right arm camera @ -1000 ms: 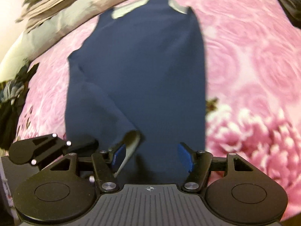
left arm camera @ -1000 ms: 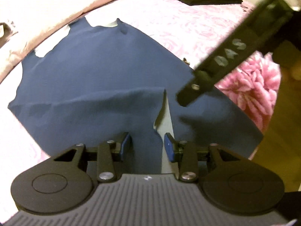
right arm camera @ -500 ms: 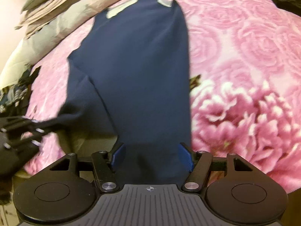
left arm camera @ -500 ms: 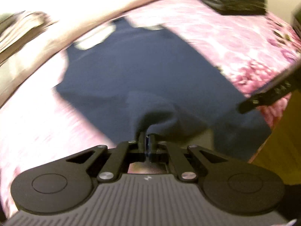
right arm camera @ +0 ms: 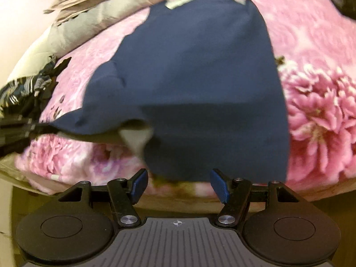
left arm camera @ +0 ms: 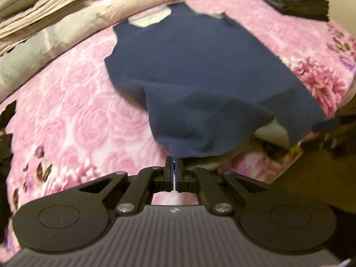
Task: Fold clothes
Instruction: 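Fold the hem toward the neckline with the left gripper while the right gripper releases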
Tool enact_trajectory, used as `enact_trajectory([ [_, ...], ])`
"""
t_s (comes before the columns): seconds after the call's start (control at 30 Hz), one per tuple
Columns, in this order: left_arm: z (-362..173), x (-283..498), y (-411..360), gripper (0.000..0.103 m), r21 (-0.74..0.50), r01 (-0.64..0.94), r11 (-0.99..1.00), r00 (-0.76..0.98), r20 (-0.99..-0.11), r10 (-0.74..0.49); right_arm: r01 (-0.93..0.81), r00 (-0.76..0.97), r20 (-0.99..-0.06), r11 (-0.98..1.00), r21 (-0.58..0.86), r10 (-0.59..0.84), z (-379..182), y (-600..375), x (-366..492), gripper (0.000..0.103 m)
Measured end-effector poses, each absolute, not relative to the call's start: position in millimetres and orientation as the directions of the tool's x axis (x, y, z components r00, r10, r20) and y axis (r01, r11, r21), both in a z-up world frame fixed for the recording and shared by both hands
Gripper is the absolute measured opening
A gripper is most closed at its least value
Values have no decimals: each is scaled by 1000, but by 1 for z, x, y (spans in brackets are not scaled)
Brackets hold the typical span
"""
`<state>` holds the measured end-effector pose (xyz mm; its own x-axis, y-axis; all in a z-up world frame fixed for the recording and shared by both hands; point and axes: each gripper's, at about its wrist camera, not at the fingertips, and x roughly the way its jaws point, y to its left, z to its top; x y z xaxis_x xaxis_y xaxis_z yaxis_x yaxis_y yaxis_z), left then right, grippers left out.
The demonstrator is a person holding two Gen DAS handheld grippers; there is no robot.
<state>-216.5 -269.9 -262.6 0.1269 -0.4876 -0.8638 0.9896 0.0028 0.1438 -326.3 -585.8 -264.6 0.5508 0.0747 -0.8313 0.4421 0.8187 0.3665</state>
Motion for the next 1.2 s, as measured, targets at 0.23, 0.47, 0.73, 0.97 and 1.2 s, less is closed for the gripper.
enact_trajectory([
  [0.23,-264,-194,-262,0,55,998,1,47,-847,-530,389,493,-838,921,-29,-234,-287,-532,-315,65],
  [0.47,-271,-185,-262,0,10,1000,23,21,-850,-526,321,513,-783,924,-206,-352,-314,-525,-324,65],
  [0.73,-272,-185,-253,0,26,998,58,52,-862,-504,605,511,-672,780,-162,-536,-282,-596,-353,65],
  [0.97,-261,-191,-262,0,14,994,108,70,-845,-530,383,646,-701,923,-47,-303,-278,-550,-351,66],
  [1.2,-259,-187,-262,0,31,996,87,71,-856,-512,274,716,-666,962,-10,-211,-305,-512,-310,65],
])
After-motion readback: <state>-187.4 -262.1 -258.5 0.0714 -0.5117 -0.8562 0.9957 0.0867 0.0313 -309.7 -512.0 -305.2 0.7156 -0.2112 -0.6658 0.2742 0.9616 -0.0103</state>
